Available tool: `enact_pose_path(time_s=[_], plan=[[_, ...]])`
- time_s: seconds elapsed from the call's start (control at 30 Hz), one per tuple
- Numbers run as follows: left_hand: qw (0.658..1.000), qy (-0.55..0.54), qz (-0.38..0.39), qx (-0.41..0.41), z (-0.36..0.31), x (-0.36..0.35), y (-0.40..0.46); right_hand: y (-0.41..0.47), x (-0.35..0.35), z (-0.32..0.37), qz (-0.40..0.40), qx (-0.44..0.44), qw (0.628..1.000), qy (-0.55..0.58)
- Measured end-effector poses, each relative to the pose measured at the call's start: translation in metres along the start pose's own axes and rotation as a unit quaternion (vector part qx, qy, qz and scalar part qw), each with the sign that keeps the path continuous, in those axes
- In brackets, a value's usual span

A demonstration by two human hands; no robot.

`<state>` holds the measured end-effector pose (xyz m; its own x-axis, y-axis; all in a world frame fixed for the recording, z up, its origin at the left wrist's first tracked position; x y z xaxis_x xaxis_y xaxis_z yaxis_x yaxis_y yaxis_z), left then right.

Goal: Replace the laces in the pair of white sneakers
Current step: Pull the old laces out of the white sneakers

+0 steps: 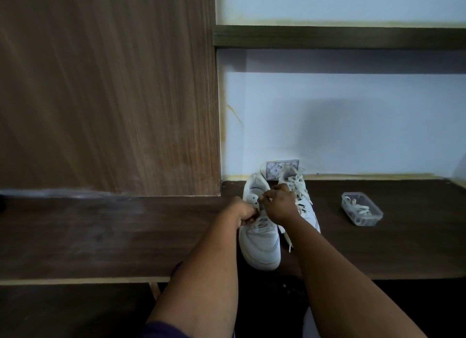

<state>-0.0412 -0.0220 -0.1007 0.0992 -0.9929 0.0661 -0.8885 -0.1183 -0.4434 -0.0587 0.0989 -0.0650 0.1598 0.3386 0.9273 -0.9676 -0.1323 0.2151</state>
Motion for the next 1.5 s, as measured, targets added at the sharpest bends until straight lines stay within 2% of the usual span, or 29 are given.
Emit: enact_pose_path(time_s=[0.1, 0.23, 0.33, 0.43, 0.53, 0.63, 0.73, 0.83, 0.93, 1.03, 1.17, 1.23, 1.37, 1.43, 1.5], plan=[[1.0, -0.022, 0.0, 0.003, 0.0, -0.001, 0.002, 0.001, -0.004, -0.002, -0.008, -0.021, 0.999, 0.027], [0.996, -0.017, 0.031, 0.086, 0.007, 0.003, -0.006, 0.002, 0.0, -0.007, -0.014, -0.018, 0.996, 0.085], [0.988, -0.017, 0.085, 0.127, 0.005, 0.005, -0.015, 0.006, -0.001, -0.01, 0.014, -0.007, 0.996, 0.092], [0.992, -0.036, 0.058, 0.105, -0.003, 0.01, -0.016, 0.009, -0.012, -0.005, 0.053, 0.021, 0.997, 0.06], [0.997, 0.027, 0.007, 0.066, -0.004, 0.015, -0.009, 0.012, -0.012, -0.003, 0.069, 0.0, 0.992, 0.105], [0.995, 0.077, 0.018, 0.059, 0.002, 0.006, -0.006, 0.012, -0.012, -0.006, 0.094, -0.04, 0.983, 0.155], [0.995, 0.087, 0.025, 0.034, 0.001, 0.0, -0.009, 0.009, -0.008, -0.007, 0.068, -0.024, 0.978, 0.196], [0.999, 0.046, 0.021, -0.004, -0.006, 0.001, -0.007, 0.01, -0.009, -0.012, 0.051, -0.032, 0.972, 0.226], [0.999, -0.034, 0.031, 0.0, -0.011, 0.005, -0.007, 0.011, -0.01, -0.016, 0.042, -0.028, 0.972, 0.229], [0.998, -0.046, 0.023, -0.023, -0.015, 0.015, -0.01, 0.011, -0.011, -0.019, 0.043, -0.031, 0.973, 0.224], [0.998, -0.039, -0.041, -0.038, -0.014, 0.03, -0.006, 0.015, -0.02, -0.014, 0.076, -0.04, 0.964, 0.253], [0.995, 0.015, -0.078, -0.06, -0.015, 0.034, -0.001, 0.018, -0.021, -0.008, 0.073, -0.026, 0.968, 0.239], [0.99, 0.131, -0.036, -0.048, -0.005, 0.026, 0.011, 0.02, -0.027, -0.008, 0.07, -0.047, 0.965, 0.247], [0.991, 0.124, -0.029, -0.042, -0.004, 0.023, 0.008, 0.021, -0.028, -0.008, 0.07, -0.048, 0.963, 0.256], [0.997, 0.068, -0.03, -0.029, -0.006, 0.024, 0.006, 0.022, -0.028, -0.008, 0.063, -0.045, 0.962, 0.263]])
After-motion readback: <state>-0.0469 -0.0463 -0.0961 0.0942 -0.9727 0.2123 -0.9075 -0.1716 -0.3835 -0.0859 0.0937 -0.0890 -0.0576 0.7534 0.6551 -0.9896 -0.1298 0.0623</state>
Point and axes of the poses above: each hand's wrist, its own y-axis towards the middle knuckle, its own x-axis out of the back of the hand, z = x × y, the point moved 6 cm from there along y, towards the middle knuckle, and after that the axes turned 14 degrees about -y, right-handed, at the moved point
